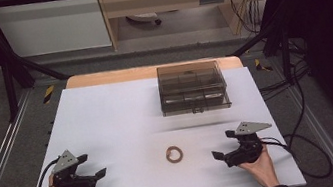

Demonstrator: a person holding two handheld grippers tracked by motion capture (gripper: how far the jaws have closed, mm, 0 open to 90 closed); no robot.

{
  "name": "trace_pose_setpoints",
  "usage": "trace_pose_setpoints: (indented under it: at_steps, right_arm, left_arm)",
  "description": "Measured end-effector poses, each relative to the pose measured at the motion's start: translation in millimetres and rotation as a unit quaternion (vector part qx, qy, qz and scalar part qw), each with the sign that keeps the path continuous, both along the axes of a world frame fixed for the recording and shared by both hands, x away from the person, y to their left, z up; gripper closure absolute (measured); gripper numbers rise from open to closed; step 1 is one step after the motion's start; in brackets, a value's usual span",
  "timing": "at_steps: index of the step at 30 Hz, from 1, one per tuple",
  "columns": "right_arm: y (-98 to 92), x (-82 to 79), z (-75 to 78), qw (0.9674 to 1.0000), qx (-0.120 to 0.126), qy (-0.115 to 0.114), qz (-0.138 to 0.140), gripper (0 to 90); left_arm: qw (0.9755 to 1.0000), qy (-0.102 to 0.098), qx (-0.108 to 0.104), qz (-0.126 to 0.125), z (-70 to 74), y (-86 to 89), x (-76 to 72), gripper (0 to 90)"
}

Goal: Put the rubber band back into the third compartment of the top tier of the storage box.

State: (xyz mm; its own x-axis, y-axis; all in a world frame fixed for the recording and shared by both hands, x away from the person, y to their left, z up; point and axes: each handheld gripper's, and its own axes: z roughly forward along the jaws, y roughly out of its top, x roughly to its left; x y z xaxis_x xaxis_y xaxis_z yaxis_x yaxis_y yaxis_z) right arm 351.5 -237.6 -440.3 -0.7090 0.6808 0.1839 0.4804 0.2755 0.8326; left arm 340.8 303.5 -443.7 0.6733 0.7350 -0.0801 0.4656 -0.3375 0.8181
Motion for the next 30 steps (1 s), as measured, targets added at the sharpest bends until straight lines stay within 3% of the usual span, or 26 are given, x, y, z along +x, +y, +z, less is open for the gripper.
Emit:
trace_pose_setpoints:
  at_steps: [18,30]
  right_arm:
    - [24.1,5.7,5.4,0.9999,-0.009,0.001,0.008,0.8]
    - [50.3,14.5,12.9,0.9997,-0.017,-0.001,0.019,1.6]
  left_arm:
    - [1.0000,-0.001,0.000,0.002,0.3,0.2,-0.6,7.1]
    - [1.0000,-0.001,0.000,0.003,0.0,0.4,-0.3,7.1]
